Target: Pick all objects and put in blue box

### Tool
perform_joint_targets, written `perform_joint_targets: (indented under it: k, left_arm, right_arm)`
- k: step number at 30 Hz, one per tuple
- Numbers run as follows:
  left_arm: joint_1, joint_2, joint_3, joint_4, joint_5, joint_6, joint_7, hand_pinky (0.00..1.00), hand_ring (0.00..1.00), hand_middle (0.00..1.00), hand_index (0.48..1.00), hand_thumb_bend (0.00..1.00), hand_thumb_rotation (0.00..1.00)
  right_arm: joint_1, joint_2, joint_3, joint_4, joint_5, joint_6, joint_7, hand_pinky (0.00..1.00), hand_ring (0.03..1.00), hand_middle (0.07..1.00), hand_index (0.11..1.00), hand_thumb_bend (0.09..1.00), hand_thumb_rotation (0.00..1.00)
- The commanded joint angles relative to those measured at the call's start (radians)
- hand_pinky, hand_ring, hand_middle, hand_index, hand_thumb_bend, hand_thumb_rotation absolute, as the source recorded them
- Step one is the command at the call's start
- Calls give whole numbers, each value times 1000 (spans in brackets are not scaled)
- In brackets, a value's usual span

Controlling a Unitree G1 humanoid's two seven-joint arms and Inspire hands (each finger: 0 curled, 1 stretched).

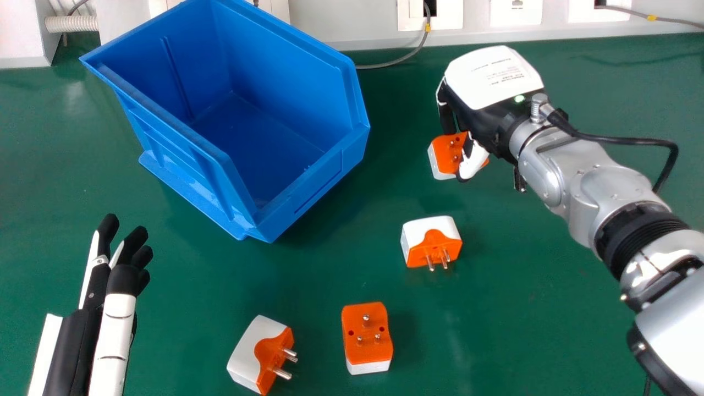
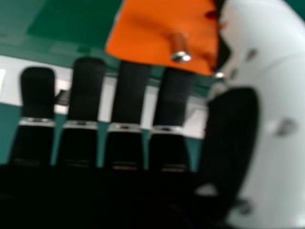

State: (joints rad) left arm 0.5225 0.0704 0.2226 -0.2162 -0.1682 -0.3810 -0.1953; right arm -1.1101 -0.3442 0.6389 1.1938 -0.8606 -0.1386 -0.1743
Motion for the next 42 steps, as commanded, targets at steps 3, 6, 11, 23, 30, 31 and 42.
perform_joint_targets:
  k: [3,6,11,23,30,31,42]
  left_arm:
    - [-9,15,13,3,-12,-2,-1,962,948,954,993,698,958]
    - [-19,19,14,7,-20,2,-2,961,947,954,992,699,957]
    - [-30,24,13,9,-27,4,-4,960,947,953,991,705,955]
    - [-62,35,14,39,-25,-9,-13,957,945,952,990,713,950]
    - [-65,37,18,39,-21,-13,-18,957,945,952,990,713,948]
    - [-65,37,19,40,-21,-14,-19,956,945,952,989,711,947]
    - [-67,33,20,41,-22,-16,-20,954,943,951,988,704,945]
  right_arm:
    - [-46,-30,-42,-61,33,-7,11,374,458,507,442,501,0]
    - [-37,-40,-56,-97,39,-12,20,367,454,514,452,499,0]
    - [-3,-65,-80,-175,55,-30,33,358,444,525,467,497,0]
    - [100,-127,-132,-415,65,-88,71,348,438,538,472,494,0]
    - [152,-145,-167,-579,89,-139,130,348,437,539,474,493,0]
    - [159,-145,-171,-601,92,-142,136,347,437,538,480,493,0]
    - [209,-111,-207,-755,135,-183,200,332,432,536,486,492,0]
